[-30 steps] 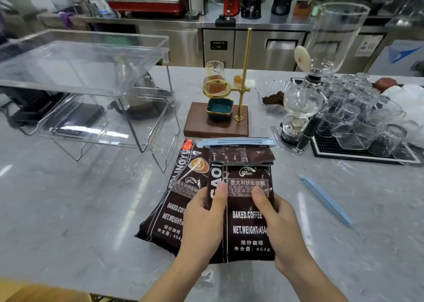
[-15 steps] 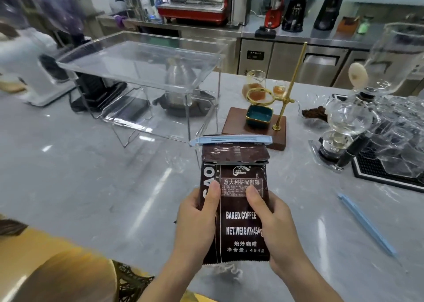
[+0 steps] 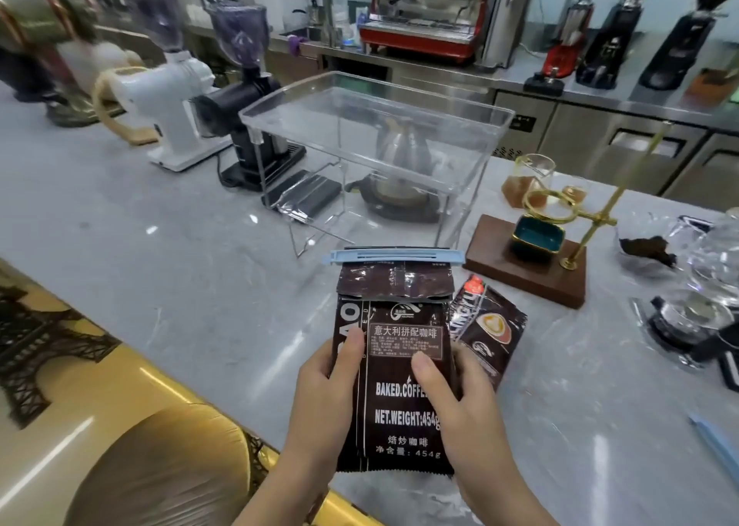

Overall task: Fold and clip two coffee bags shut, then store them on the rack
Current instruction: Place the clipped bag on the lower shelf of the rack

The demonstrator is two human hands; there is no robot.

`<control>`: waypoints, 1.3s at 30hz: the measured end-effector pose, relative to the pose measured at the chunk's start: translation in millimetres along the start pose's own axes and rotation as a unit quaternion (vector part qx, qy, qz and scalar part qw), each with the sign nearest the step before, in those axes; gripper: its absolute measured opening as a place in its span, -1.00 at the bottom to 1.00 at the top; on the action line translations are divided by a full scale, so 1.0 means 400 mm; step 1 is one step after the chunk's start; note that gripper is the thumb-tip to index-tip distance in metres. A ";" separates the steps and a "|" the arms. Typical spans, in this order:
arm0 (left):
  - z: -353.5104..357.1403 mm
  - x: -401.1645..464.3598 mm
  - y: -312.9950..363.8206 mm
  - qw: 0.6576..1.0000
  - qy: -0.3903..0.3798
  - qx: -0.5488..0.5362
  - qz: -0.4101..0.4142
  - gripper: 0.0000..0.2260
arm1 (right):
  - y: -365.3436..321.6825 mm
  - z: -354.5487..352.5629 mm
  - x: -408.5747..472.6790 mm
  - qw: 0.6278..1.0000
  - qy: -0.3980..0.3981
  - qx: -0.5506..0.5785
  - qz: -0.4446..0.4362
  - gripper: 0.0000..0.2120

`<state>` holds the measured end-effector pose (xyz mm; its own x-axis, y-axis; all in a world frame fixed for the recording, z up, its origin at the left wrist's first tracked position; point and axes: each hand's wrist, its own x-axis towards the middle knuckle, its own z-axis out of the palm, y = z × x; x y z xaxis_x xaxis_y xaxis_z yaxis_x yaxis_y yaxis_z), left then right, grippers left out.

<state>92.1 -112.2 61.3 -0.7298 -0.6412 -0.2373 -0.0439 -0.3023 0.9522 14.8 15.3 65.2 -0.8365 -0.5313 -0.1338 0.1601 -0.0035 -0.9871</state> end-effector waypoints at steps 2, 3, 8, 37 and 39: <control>-0.035 0.017 0.017 1.000 0.013 -0.010 -0.003 -0.51 | 0.003 0.032 0.014 0.999 -0.018 -0.025 -0.009 -0.75; -0.051 0.028 0.028 1.000 0.017 -0.015 -0.004 -0.49 | 0.002 0.047 0.020 0.999 -0.027 -0.037 -0.014 -0.71; -0.114 0.091 0.087 1.000 0.030 -0.001 0.007 -0.42 | -0.008 0.106 0.053 0.994 -0.067 -0.073 -0.039 -0.56; -0.195 0.462 0.270 0.931 -0.190 0.214 0.226 -0.18 | -0.108 0.272 0.386 0.988 -0.014 -0.129 -0.086 -0.46; -0.190 0.489 0.282 0.928 -0.178 0.222 0.242 -0.21 | -0.113 0.275 0.410 0.987 -0.019 -0.131 -0.092 -0.55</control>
<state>-3.7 -325.1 107.8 -0.9132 -0.3278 0.2421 0.1292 0.3307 0.9348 -71.8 -164.9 97.7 -0.8184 -0.5727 0.0476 -0.1368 0.1137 -0.9840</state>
